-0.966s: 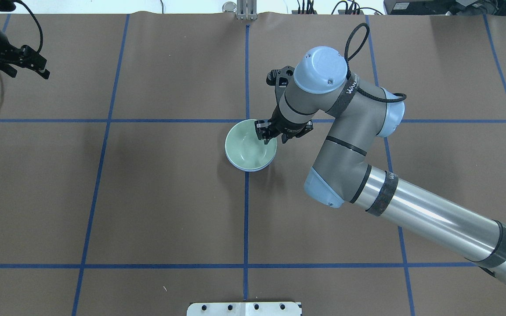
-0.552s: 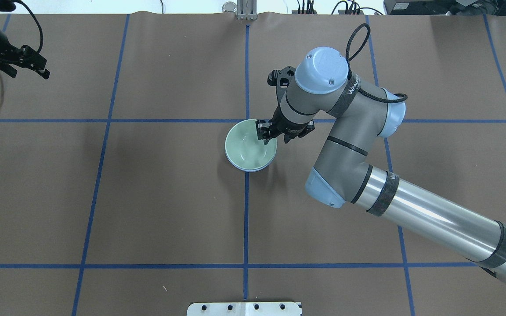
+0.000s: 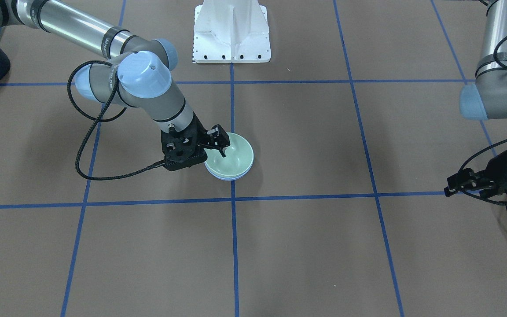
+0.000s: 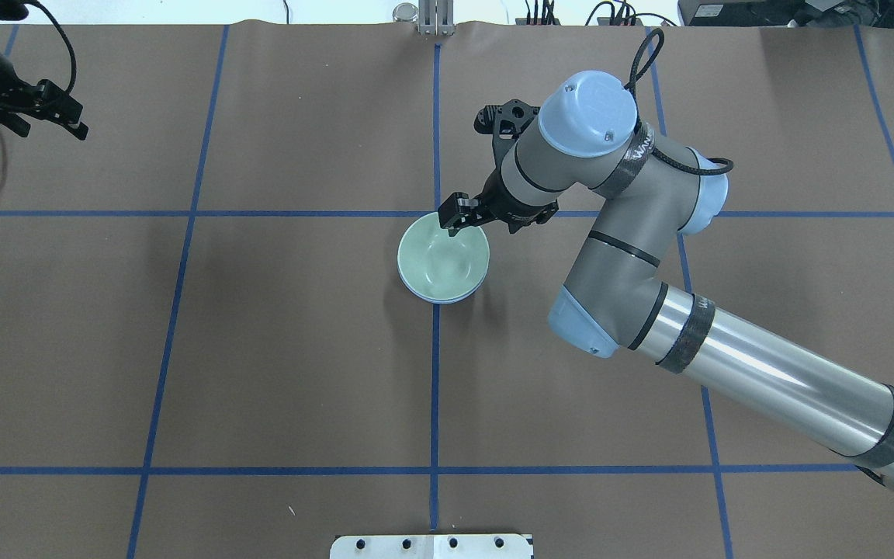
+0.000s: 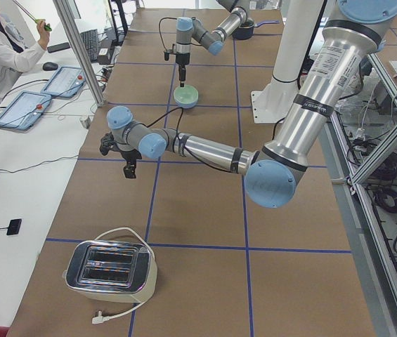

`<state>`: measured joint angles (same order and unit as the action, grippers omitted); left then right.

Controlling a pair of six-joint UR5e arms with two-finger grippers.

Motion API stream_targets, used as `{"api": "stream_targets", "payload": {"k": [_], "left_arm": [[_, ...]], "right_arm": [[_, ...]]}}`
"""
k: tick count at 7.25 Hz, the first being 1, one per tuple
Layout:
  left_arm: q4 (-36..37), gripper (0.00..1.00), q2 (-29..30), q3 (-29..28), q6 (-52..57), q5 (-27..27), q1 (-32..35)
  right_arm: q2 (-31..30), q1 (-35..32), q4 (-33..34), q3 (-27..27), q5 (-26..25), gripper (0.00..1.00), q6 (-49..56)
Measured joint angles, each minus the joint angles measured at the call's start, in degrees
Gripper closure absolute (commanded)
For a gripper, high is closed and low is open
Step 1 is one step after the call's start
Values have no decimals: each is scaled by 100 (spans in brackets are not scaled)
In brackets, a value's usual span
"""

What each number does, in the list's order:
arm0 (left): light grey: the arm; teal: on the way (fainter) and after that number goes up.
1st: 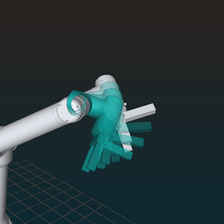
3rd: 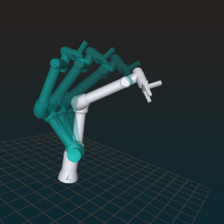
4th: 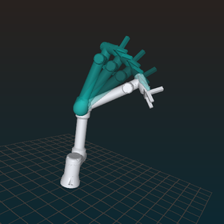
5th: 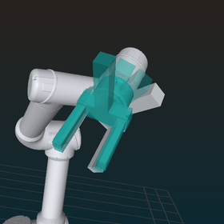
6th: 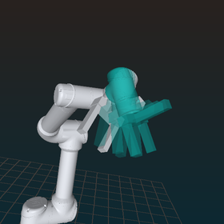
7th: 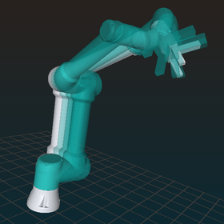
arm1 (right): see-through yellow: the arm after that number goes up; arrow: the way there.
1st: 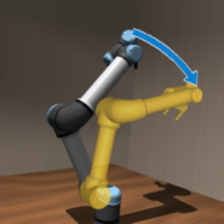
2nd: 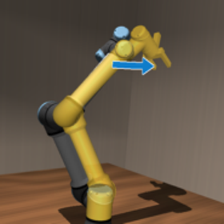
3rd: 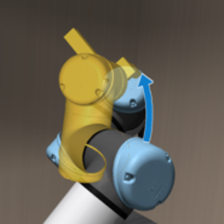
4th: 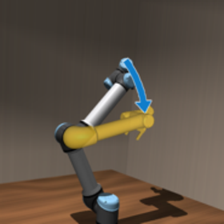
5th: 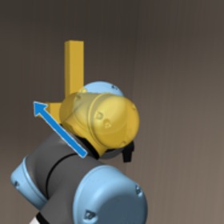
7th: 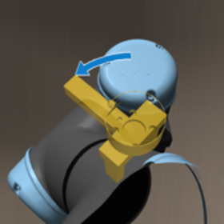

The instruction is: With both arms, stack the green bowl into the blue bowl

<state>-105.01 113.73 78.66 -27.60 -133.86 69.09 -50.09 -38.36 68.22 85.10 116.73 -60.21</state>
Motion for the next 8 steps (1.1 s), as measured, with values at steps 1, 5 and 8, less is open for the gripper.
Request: {"api": "stream_targets", "payload": {"k": [1,5,8], "left_arm": [[3,3,0,0,2,0,10],[59,2,-50,-58,697,-8,380],[56,2,-691,136,1614,-89,917]], "right_arm": [[-97,-62,-284,7,6,0,28],[-808,-691,-1312,50,301,0,25],[-1707,-1690,-1309,574,1021,0,87]]}}
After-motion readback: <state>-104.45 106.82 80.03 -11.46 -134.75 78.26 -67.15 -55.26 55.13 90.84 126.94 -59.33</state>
